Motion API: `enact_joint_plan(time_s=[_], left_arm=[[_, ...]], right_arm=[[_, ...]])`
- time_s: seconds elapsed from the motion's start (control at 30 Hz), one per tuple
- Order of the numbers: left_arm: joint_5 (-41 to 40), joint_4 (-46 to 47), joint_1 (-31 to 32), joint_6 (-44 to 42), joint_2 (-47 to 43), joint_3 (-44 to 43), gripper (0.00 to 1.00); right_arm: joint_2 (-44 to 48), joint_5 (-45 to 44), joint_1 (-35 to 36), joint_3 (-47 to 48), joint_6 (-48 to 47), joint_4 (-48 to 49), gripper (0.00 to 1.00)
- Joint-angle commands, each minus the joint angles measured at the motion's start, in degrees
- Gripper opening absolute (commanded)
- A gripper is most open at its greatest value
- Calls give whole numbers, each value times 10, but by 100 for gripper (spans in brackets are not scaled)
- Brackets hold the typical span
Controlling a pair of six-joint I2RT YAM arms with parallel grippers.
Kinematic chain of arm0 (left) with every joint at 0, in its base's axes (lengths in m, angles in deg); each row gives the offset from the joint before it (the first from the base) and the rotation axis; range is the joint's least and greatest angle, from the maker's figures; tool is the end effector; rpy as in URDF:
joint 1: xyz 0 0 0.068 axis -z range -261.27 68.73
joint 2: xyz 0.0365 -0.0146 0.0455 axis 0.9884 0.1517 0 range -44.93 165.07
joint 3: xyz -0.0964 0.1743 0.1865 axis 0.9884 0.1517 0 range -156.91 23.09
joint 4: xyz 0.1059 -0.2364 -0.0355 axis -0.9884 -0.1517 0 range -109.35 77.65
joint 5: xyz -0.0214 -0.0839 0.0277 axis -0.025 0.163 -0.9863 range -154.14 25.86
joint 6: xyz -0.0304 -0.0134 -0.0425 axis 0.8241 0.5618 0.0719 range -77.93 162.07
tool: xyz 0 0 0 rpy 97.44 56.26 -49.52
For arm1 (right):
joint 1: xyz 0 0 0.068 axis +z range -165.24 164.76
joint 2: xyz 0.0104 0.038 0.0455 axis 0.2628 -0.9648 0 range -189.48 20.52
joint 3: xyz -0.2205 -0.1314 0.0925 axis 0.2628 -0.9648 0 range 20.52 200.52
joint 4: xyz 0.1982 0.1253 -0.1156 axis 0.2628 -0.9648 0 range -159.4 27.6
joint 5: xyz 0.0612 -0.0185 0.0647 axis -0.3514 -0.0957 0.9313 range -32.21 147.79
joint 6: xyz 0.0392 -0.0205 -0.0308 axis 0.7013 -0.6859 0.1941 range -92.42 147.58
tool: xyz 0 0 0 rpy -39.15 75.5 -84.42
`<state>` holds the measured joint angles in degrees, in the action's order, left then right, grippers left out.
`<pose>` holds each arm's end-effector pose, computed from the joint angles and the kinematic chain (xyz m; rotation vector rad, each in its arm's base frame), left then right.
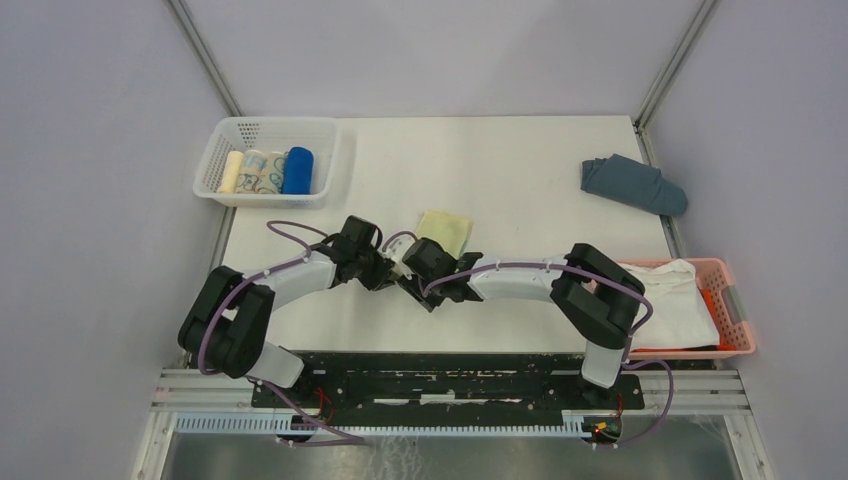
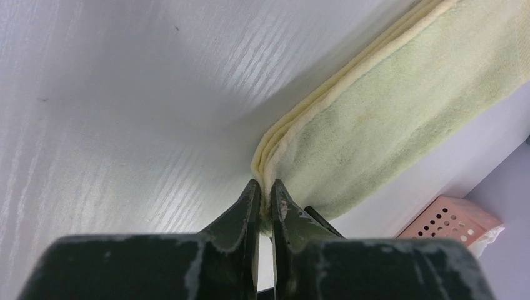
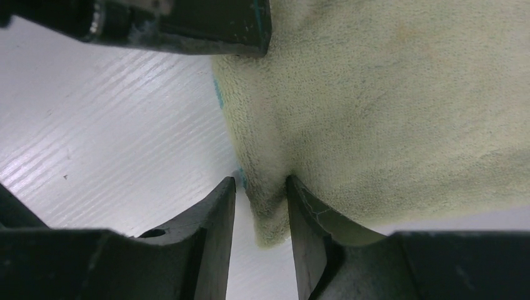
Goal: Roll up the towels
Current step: Roll the towel at the center of the board.
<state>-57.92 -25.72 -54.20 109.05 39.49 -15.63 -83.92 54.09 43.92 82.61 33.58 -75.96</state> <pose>0.2338 -0.1239 0.1489 -0.9078 2.6229 -0.6645 0.1910 0.3154 0.1578 -1.1332 2.3221 0.3563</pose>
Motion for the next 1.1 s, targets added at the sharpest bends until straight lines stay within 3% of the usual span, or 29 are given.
enact_joint_plan(time_s=[0.0, 0.23, 0.3, 0.43, 0.63, 0.83, 1.07], left_arm=[[0, -8, -3, -9, -25, -13, 11], [-1, -10, -3, -11, -27, -10, 11], [-3, -11, -3, -11, -32, -8, 11], [-11, -18, -5, -11, -44, -7, 12], [-15, -24, -15, -15, -54, -4, 15], [-12, -27, -29, -25, -61, -2, 26], [15, -13, -77, -58, -94, 11, 50]], right_arm=[[18, -50, 2, -19, -11, 8, 44], [19, -51, 3, -26, -16, 3, 41], [21, -37, 3, -27, -18, 3, 35], [24, 27, 3, -15, -20, -1, 13], [13, 170, -34, 1, 16, 16, 4], [-21, 338, -100, 10, 69, 45, 3], [-75, 475, -155, 18, 139, 91, 3]])
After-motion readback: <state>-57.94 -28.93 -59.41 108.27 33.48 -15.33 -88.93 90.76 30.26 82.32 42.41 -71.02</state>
